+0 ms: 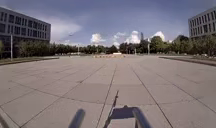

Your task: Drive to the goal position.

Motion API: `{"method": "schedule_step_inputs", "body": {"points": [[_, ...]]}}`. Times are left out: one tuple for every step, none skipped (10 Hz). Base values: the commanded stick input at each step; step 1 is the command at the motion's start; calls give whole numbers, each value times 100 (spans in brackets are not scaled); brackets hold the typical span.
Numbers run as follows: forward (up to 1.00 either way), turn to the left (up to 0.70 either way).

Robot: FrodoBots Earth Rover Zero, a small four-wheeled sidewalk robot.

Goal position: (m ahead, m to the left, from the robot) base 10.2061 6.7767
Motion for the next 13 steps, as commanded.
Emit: {"method": "schedule_step_inputs", "body": {"points": [[100,-2],[100,-2],[100,-2],[100,-2],[100,-2],[100,-2],[100,-2],[100,-2],[100,-2],[100,-2],[100,-2],[100,-2],[100,-2]]}}
